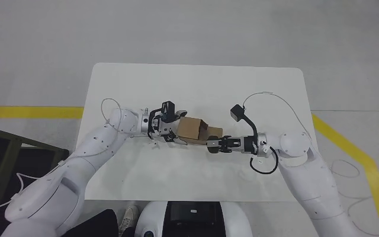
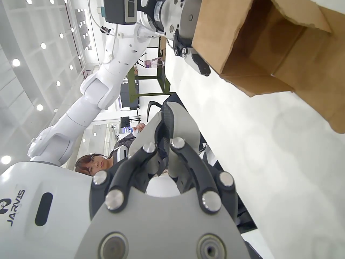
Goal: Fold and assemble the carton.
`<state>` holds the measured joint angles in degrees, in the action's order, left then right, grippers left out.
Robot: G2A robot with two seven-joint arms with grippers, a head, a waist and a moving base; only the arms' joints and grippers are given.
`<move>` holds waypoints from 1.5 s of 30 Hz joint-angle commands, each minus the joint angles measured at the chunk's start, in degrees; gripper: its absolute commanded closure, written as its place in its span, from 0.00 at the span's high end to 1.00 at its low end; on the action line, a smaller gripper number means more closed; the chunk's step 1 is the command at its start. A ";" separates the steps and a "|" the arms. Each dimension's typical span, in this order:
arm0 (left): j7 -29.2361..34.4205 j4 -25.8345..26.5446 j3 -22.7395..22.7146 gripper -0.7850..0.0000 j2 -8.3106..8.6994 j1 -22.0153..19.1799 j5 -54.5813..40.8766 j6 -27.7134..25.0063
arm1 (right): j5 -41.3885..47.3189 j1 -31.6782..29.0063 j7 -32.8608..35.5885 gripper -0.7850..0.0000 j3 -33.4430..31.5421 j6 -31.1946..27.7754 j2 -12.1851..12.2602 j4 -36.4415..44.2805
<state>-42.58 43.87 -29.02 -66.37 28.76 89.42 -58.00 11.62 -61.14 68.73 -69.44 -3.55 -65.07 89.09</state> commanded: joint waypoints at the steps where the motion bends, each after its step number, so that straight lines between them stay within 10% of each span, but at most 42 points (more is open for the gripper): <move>1: -0.23 -0.32 0.20 1.00 -0.22 -0.32 0.11 0.00 | 0.00 0.00 0.00 0.00 0.00 0.00 0.00 0.00; 45: -1.33 -0.84 0.31 1.00 -0.66 -0.85 1.08 0.24 | -15.61 -3.51 -12.54 0.00 1.59 12.44 1.09 10.28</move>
<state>-43.91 43.02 -28.71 -67.04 27.92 90.50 -57.76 -3.04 -63.54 56.41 -67.14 7.83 -64.21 97.80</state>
